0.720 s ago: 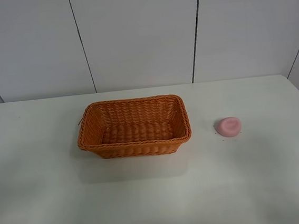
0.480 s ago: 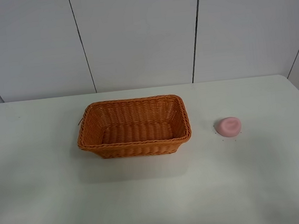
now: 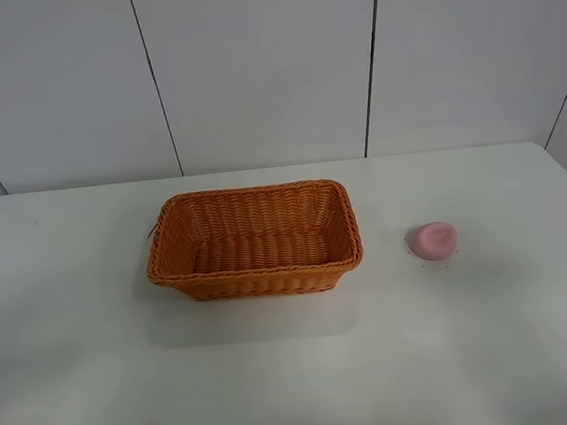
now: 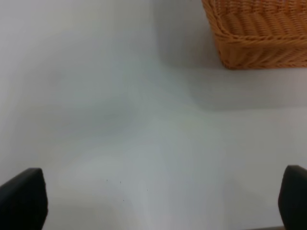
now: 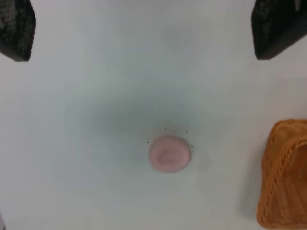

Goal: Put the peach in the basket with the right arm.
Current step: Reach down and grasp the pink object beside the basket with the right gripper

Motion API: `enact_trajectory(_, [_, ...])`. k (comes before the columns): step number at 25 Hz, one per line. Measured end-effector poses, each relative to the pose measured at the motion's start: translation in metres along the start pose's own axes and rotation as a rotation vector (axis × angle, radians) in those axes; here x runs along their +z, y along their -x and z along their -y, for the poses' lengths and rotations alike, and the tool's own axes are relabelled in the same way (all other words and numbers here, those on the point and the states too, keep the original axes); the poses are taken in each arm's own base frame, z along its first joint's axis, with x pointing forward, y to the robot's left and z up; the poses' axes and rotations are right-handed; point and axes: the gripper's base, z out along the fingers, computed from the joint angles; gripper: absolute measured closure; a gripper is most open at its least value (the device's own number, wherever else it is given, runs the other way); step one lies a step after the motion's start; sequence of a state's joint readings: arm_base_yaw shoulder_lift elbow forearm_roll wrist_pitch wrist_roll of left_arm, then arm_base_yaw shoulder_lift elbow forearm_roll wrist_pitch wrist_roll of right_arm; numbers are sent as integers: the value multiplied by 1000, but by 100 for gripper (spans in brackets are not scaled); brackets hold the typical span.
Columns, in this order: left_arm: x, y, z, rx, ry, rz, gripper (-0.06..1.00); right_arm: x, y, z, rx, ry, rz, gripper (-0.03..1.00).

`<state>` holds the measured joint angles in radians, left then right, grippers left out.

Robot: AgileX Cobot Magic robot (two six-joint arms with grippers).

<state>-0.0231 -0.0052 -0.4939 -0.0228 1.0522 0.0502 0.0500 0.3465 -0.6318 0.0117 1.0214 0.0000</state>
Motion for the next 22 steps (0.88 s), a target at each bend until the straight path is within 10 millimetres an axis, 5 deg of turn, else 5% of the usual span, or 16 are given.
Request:
enact_trajectory(7, [0, 0, 0, 0, 0, 0, -4, 54, 77, 0, 3, 0, -218, 27])
enact_trajectory(12, [0, 0, 0, 0, 0, 0, -4, 122, 120, -1, 15, 9, -381, 27])
enact_trajectory(22, [0, 0, 0, 0, 0, 0, -4, 271, 149, 0, 22, 10, -675, 27])
